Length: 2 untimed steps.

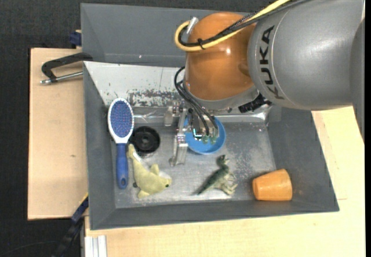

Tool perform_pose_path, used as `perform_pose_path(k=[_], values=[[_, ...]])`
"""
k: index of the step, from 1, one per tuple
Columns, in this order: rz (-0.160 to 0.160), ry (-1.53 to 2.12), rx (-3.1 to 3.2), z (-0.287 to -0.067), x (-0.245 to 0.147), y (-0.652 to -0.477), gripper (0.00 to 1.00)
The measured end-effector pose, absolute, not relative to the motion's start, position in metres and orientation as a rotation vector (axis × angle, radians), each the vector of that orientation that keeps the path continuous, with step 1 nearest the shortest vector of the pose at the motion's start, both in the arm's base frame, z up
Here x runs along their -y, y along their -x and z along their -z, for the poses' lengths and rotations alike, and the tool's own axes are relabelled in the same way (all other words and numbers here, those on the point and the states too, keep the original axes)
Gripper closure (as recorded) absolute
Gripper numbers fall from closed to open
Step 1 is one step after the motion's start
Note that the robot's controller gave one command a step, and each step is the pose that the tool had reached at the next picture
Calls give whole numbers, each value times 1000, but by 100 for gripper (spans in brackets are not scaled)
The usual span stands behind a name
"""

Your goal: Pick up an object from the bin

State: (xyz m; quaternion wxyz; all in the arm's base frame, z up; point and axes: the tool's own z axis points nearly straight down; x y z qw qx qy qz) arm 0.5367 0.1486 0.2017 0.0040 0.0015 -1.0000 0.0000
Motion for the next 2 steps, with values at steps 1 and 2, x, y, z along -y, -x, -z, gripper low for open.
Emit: perform_pose_path(k=[1, 2], values=[[2, -112, 3140, -80, -181, -579, 0], [7, -110, 3150, -88, -180, -581, 100]])
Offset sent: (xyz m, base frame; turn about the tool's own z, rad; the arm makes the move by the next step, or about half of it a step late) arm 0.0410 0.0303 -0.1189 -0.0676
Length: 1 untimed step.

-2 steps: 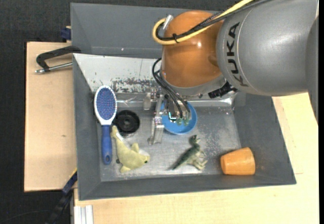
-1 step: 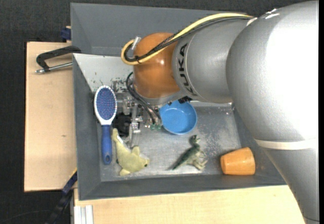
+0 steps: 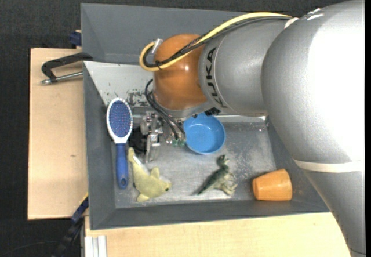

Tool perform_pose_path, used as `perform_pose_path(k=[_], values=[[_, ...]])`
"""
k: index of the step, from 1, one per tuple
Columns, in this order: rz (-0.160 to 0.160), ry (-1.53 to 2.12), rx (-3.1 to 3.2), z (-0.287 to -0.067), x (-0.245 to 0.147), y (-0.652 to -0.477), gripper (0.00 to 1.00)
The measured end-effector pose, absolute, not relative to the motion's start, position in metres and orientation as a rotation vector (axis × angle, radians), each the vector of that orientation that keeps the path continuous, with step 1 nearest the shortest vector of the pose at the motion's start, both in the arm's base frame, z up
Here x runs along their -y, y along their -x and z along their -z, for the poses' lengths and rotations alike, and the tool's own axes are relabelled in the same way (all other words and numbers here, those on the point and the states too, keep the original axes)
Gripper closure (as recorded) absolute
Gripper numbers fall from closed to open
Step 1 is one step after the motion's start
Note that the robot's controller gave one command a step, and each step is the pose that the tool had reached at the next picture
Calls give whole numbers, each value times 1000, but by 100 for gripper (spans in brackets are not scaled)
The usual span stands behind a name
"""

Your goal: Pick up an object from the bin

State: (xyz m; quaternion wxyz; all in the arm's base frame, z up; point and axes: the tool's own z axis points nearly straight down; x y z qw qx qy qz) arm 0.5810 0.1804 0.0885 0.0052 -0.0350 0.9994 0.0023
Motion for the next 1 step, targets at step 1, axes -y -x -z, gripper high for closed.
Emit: perform_pose_path(k=[1], values=[[-18, 351, -3086, -87, -166, -570, 100]])
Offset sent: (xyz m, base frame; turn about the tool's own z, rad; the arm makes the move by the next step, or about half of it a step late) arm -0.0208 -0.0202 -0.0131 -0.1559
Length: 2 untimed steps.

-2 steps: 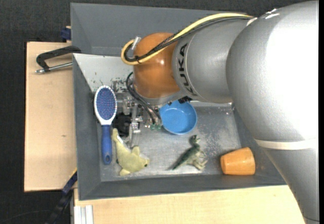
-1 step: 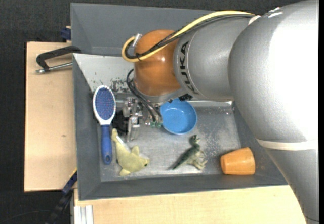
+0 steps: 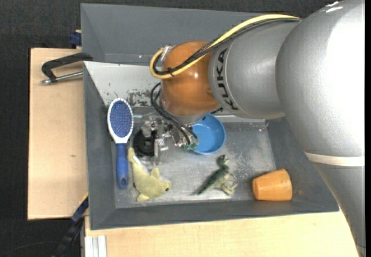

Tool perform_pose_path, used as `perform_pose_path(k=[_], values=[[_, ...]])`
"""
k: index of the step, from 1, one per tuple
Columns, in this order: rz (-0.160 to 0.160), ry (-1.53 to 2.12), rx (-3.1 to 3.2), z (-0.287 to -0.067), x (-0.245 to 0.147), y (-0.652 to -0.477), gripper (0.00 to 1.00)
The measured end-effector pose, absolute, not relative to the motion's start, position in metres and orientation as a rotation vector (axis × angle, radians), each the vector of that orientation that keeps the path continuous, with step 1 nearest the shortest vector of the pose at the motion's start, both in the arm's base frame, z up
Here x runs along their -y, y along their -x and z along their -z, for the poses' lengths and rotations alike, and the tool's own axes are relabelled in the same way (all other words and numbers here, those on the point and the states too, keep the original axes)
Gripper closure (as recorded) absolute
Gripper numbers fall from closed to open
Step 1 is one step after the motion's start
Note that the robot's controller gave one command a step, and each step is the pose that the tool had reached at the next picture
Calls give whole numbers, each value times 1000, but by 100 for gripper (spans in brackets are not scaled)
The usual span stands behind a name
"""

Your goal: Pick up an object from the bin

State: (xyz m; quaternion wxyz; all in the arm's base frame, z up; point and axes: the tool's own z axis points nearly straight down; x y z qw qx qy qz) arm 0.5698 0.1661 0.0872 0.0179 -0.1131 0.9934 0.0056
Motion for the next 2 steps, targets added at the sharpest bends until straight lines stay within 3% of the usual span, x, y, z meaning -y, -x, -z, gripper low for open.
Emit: perform_pose_path(k=[1, 2], values=[[-4, 532, -3078, -331, -159, -568, 100], [-2, 1240, -2888, -211, -177, -579, 100]])
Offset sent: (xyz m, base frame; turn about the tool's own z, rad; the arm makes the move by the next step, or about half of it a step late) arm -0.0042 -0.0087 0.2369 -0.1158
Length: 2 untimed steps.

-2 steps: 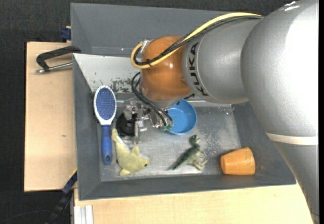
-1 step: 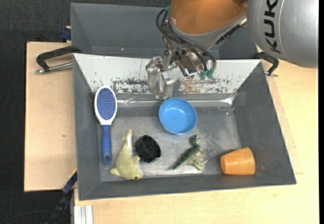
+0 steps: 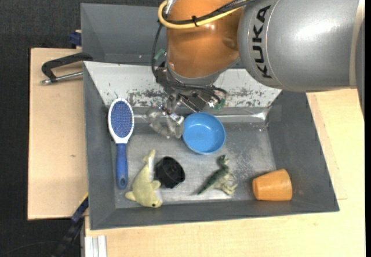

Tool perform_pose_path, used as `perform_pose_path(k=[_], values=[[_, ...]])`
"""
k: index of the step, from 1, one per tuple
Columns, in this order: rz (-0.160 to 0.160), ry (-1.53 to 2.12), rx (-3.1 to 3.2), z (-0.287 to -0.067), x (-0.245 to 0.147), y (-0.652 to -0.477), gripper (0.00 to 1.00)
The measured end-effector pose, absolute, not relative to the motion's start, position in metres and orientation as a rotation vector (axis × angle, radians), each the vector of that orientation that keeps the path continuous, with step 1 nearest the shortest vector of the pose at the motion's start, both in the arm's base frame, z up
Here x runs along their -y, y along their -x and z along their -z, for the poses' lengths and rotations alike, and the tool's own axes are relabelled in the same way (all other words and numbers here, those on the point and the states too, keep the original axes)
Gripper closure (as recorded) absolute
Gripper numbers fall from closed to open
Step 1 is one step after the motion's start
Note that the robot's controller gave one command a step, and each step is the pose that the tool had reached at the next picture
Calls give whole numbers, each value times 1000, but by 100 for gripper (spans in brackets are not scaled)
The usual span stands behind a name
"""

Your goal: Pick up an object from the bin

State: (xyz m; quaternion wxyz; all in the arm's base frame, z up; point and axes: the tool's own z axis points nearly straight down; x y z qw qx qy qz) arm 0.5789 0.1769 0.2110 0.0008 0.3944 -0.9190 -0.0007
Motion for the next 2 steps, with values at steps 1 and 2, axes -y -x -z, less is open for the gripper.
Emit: perform_pose_path(k=[1, 2], values=[[1, -809, 3033, -157, -135, -578, 100], [3, -812, 3037, -159, -136, -579, 0]])
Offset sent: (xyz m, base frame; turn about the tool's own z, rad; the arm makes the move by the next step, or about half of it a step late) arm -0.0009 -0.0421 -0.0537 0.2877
